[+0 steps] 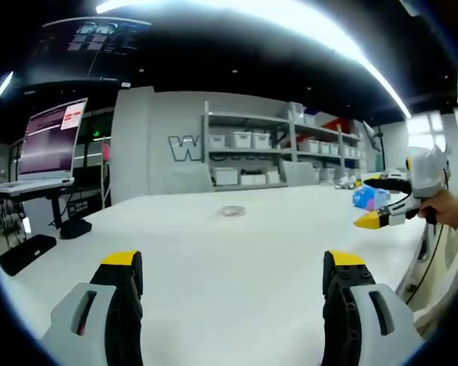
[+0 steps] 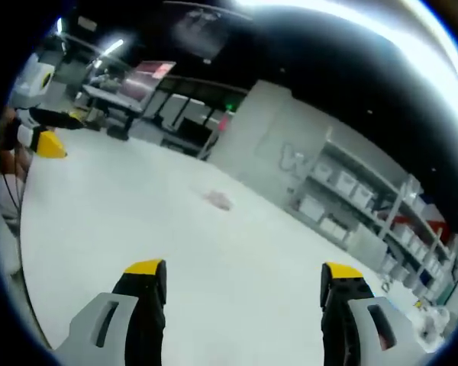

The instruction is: Open the resealable bag by pulling the two sides of the seal apart until the entire bag opening is separated and visibly accessible.

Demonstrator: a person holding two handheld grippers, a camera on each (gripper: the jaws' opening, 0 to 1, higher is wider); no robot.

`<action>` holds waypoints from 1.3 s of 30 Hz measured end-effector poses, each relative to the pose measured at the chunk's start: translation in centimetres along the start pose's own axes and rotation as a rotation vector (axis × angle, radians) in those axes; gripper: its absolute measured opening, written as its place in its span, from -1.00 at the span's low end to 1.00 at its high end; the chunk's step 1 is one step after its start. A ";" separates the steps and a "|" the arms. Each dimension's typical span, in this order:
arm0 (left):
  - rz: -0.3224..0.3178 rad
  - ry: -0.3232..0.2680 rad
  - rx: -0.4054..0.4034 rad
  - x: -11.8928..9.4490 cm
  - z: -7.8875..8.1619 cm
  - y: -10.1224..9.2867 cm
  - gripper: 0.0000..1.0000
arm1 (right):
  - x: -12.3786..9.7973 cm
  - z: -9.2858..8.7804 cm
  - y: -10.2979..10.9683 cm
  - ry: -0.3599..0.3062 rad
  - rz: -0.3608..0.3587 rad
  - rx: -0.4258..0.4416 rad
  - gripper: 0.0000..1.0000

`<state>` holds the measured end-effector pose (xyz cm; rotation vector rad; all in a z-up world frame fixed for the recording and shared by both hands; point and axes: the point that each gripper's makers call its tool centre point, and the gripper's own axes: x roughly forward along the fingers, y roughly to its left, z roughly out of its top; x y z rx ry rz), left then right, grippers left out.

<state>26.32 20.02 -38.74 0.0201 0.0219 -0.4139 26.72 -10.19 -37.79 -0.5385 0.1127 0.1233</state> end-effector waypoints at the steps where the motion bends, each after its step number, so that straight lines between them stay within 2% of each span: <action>1: 0.002 -0.001 -0.001 0.0 0.0 0.0 0.94 | 0.0 0.2 0.0 -0.005 0.004 -0.001 0.67; 15: 0.007 0.000 -0.005 -0.1 -0.1 0.3 0.94 | 1.0 0.5 0.6 0.008 0.082 -0.058 0.65; 35: 0.007 -0.003 -0.005 -0.3 0.0 0.5 0.94 | 2.5 0.9 1.7 0.037 0.188 -0.262 0.63; 39: 0.007 -0.003 -0.003 -0.3 0.1 0.5 0.94 | 2.8 1.3 2.1 0.027 0.205 -0.275 0.62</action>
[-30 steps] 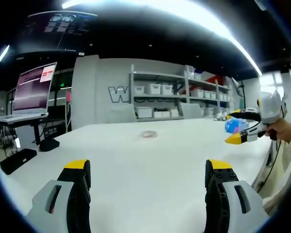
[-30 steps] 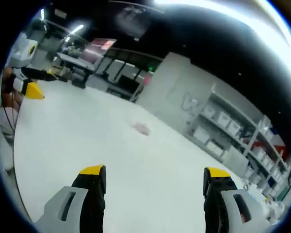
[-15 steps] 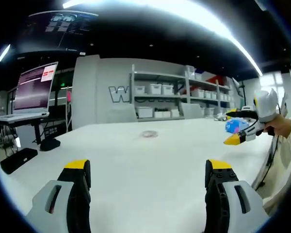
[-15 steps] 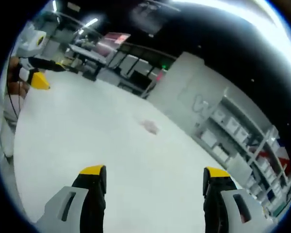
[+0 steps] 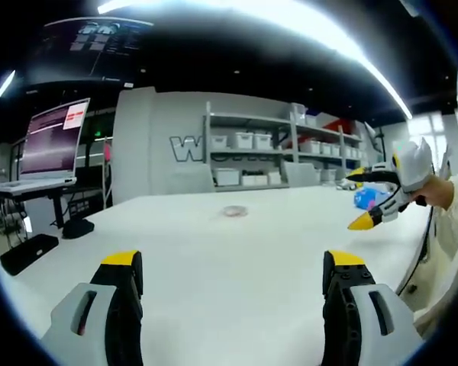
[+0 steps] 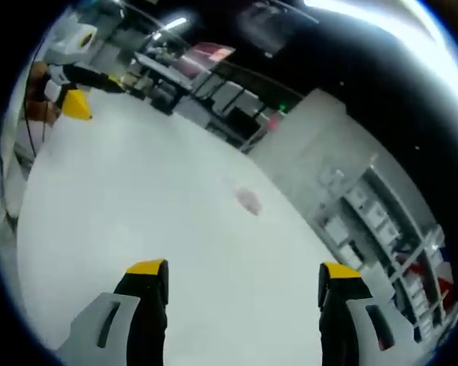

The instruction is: Open the resealable bag by pulling the two sides of the seal apart until the entire bag opening is separated and visibly accessible.

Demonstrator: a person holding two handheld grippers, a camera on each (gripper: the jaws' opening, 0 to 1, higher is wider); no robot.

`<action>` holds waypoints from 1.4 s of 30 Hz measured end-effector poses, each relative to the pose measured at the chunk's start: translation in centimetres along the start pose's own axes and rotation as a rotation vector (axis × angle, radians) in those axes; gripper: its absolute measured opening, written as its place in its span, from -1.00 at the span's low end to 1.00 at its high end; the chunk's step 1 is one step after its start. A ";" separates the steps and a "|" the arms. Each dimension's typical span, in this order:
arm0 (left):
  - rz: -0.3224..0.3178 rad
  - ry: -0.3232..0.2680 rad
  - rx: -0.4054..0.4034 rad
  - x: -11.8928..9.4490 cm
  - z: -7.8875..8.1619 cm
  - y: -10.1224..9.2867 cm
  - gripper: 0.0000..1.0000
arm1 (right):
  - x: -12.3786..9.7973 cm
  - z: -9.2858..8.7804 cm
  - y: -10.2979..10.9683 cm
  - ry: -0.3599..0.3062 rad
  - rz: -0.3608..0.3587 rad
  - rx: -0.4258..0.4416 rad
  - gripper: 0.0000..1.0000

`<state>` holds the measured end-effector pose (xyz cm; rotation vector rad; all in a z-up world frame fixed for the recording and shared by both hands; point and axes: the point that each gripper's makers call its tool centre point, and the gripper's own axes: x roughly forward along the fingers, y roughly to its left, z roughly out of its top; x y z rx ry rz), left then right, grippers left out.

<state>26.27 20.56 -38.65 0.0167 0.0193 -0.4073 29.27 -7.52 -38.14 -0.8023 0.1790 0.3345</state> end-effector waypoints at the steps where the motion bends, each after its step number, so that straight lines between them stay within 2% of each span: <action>1: 0.000 0.000 -0.001 0.0 0.0 0.0 0.94 | 0.1 0.1 0.0 -0.001 0.003 -0.002 0.62; 15: 0.007 -0.003 -0.001 -0.1 0.0 0.3 0.94 | 1.1 0.9 -0.1 -0.019 0.025 -0.033 0.62; 18: 0.007 -0.003 -0.002 -0.1 0.0 0.3 0.94 | 1.3 0.9 0.0 -0.020 0.031 -0.026 0.54; 24: 0.012 -0.002 -0.004 -0.2 -0.1 0.5 0.94 | 1.4 1.4 0.0 -0.042 0.047 0.049 0.53; 30: 0.011 -0.006 -0.009 -0.2 -0.1 0.5 0.94 | 1.4 2.2 -0.9 -0.078 0.043 0.180 0.53; 36: 0.010 -0.010 -0.012 -0.2 -0.1 0.6 0.94 | 1.8 2.7 -1.4 -0.086 0.018 0.196 0.52; 42: 0.017 -0.012 -0.016 -0.4 -0.1 0.9 0.93 | 2.4 2.7 -1.1 -0.097 0.028 0.262 0.51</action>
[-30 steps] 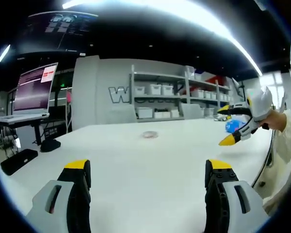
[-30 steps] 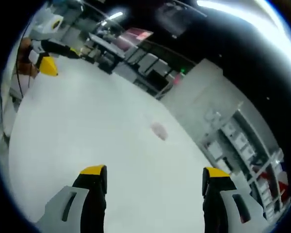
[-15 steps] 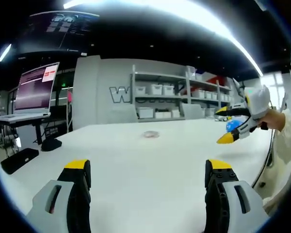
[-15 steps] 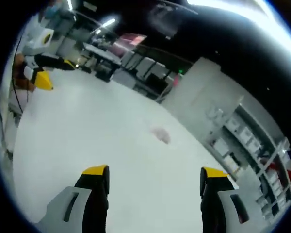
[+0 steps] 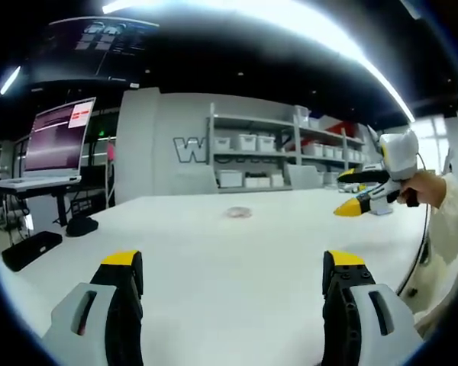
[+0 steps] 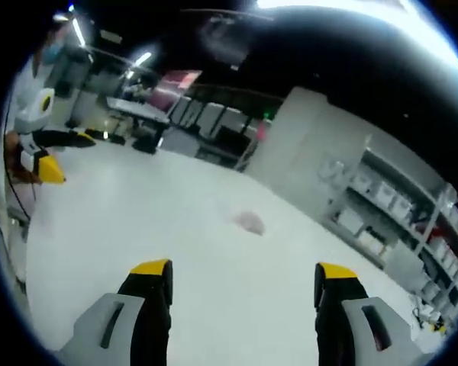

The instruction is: Open the resealable bag by pulling the two sides of the seal apart until the entire bag opening is separated and visibly accessible.

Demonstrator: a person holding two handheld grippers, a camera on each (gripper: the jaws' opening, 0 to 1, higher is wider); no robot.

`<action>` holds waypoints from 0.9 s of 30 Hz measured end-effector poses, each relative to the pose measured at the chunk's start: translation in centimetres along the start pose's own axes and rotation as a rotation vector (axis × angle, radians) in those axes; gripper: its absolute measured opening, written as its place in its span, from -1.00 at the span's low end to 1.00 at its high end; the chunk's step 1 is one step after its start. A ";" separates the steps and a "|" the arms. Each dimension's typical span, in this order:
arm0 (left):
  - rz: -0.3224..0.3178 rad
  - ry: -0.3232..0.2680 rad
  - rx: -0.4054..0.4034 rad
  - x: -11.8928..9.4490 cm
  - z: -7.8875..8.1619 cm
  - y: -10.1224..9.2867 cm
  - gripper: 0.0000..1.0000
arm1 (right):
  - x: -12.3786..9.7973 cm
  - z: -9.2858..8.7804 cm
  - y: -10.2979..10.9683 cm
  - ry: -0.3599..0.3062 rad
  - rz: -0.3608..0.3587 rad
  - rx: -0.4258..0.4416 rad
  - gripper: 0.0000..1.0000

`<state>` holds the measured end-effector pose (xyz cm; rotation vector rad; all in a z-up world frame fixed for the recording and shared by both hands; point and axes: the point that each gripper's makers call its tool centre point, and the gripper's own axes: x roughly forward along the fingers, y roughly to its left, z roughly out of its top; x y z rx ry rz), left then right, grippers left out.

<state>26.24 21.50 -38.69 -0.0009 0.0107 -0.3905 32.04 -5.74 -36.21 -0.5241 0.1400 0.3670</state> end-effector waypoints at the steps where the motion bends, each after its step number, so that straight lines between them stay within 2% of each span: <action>1: 0.001 0.000 0.000 0.0 0.0 0.1 0.93 | 0.1 0.0 0.0 -0.001 0.000 0.007 0.51; 14: 0.001 -0.004 -0.001 -0.1 0.0 0.2 0.93 | 0.6 1.7 -1.0 -0.059 -0.028 0.089 0.51; 27: 0.000 -0.009 0.008 -0.2 0.4 0.2 0.93 | 2.2 2.2 -0.9 -0.066 -0.033 0.096 0.51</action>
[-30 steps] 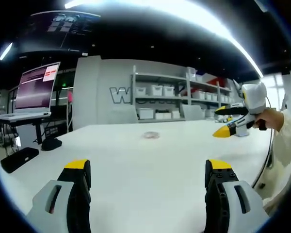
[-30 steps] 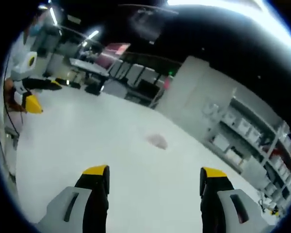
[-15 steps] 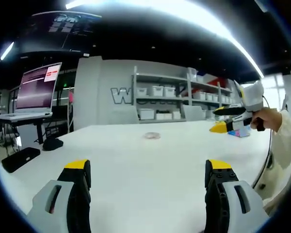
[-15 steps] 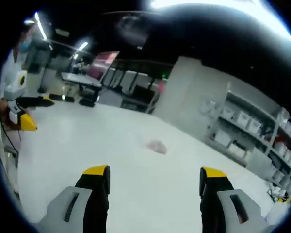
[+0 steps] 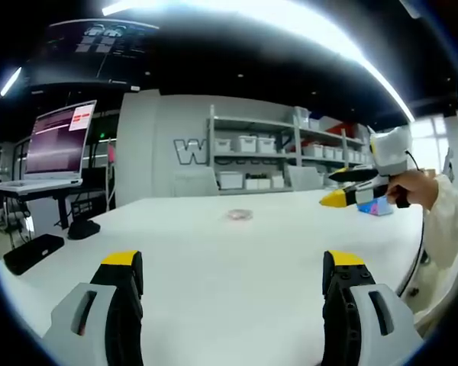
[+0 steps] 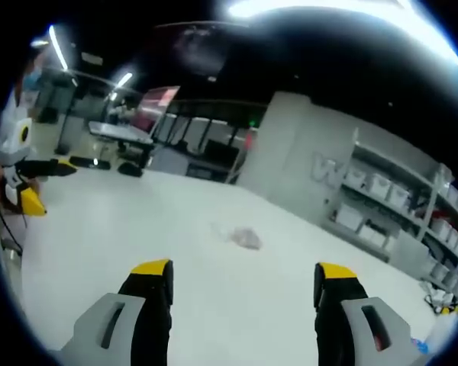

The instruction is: Open the resealable bag by pulling the two sides of the seal apart until the entire bag opening is separated and visibly accessible.

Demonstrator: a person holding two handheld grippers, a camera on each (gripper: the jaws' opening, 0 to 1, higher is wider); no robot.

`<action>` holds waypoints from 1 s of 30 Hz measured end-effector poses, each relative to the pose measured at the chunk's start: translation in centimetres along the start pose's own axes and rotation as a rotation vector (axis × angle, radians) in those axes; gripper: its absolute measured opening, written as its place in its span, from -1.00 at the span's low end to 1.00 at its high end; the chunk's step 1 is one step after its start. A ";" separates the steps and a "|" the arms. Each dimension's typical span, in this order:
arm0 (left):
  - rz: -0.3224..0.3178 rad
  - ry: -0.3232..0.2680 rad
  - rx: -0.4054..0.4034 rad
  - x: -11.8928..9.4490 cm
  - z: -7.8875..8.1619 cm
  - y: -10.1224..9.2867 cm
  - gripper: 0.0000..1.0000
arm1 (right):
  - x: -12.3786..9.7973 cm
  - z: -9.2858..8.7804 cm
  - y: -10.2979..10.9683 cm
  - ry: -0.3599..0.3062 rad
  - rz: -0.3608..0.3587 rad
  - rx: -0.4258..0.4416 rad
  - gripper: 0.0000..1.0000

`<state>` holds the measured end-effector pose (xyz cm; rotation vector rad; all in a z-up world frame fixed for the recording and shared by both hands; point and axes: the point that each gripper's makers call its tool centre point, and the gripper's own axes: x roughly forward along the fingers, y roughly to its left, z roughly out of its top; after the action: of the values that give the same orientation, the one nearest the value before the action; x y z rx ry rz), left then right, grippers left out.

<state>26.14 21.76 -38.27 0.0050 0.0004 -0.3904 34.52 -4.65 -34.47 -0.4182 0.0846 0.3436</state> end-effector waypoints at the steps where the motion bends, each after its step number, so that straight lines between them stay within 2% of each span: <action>1: 0.000 -0.001 0.001 0.0 0.0 0.0 0.93 | 0.1 0.0 0.0 0.000 0.001 -0.002 0.51; 10: -0.001 -0.002 0.003 -0.1 0.1 0.0 0.93 | 0.5 0.2 0.4 0.010 0.008 -0.036 0.50; 17: 0.002 -0.002 0.001 -0.2 0.0 0.1 0.93 | 0.8 0.4 0.6 0.029 0.026 -0.104 0.50; 21: 0.006 -0.002 0.000 -0.3 0.0 0.2 0.93 | 1.1 0.4 1.0 0.052 0.076 -0.143 0.50; 24: 0.008 -0.003 0.001 -0.3 0.0 0.3 0.93 | 1.3 0.3 1.0 0.074 0.094 -0.197 0.50; 30: 0.012 -0.001 -0.001 -0.4 -0.1 0.4 0.93 | 1.9 0.2 1.0 0.091 0.117 -0.237 0.50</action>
<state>25.93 22.25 -38.38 0.0033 -0.0004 -0.3788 35.95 -3.16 -34.97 -0.6656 0.1584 0.4518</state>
